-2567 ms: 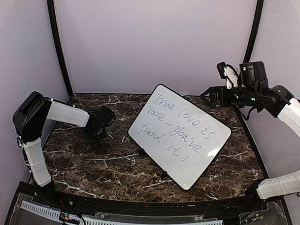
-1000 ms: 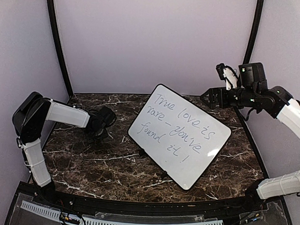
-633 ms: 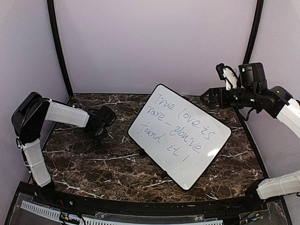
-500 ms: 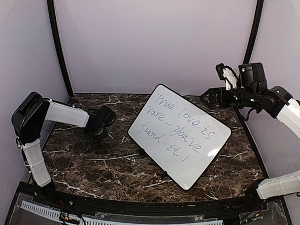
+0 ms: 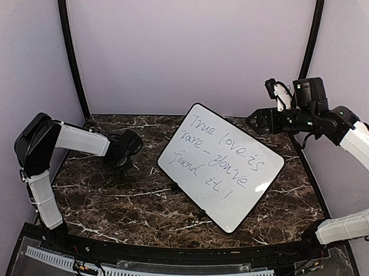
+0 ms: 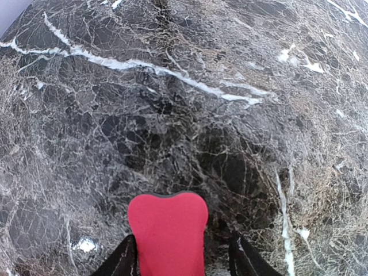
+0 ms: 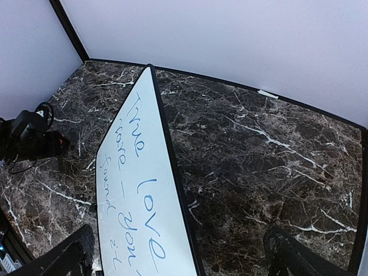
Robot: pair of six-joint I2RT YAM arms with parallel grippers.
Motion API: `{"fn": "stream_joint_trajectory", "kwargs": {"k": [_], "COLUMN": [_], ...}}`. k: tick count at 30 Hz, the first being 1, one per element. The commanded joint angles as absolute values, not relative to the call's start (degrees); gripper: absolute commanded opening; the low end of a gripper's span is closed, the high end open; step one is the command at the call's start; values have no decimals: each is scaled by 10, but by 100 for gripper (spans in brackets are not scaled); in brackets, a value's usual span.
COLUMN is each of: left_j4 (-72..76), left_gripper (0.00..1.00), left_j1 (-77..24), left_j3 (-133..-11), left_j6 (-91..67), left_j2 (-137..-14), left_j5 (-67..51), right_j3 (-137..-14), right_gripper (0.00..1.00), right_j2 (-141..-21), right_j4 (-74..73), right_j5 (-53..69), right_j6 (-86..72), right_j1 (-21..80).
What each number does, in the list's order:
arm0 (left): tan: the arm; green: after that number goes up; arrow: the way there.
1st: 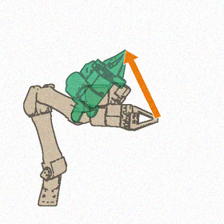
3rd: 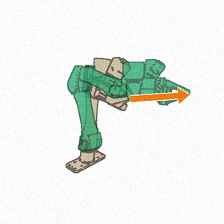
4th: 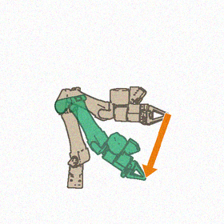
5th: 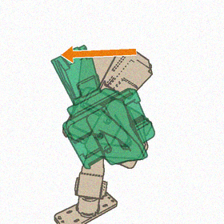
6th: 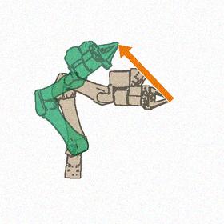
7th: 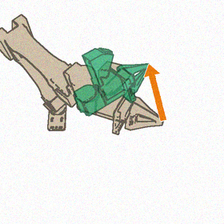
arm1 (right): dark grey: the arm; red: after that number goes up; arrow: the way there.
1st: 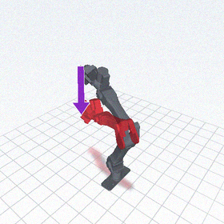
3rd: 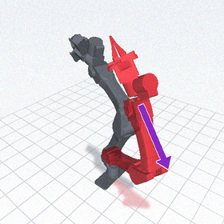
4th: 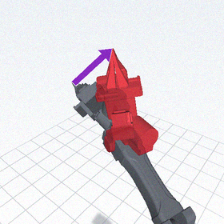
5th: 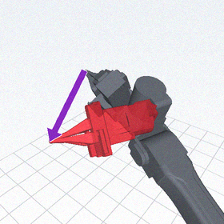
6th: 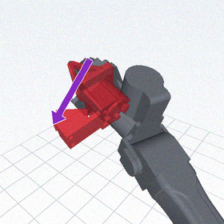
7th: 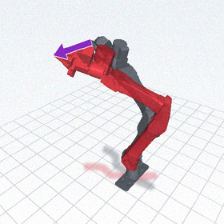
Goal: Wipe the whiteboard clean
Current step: Pick up the whiteboard eraser from the center of the board.
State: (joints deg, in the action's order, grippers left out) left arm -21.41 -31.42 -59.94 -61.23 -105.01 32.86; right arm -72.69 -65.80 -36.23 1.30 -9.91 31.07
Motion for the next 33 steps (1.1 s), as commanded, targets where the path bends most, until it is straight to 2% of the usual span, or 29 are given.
{"fn": "stream_joint_trajectory", "kwargs": {"k": [1,20,33], "left_j4": [-228,-234,-241], "left_gripper": [53,52,46], "left_j1": [-318,-318,-318], "left_j3": [-596,-597,-595], "left_j6": [-620,-621,-627], "left_j2": [-1048,-1049,-1053], "left_j5": [329,333,333], "right_j3": [-722,-723,-722], "right_gripper": [99,99,99], "right_j2": [-656,-659,-657], "right_j4": [-344,-345,-344], "right_j5": [12,10,10], "right_j6": [-96,-95,-95], "right_j1": [308,308,308]}}
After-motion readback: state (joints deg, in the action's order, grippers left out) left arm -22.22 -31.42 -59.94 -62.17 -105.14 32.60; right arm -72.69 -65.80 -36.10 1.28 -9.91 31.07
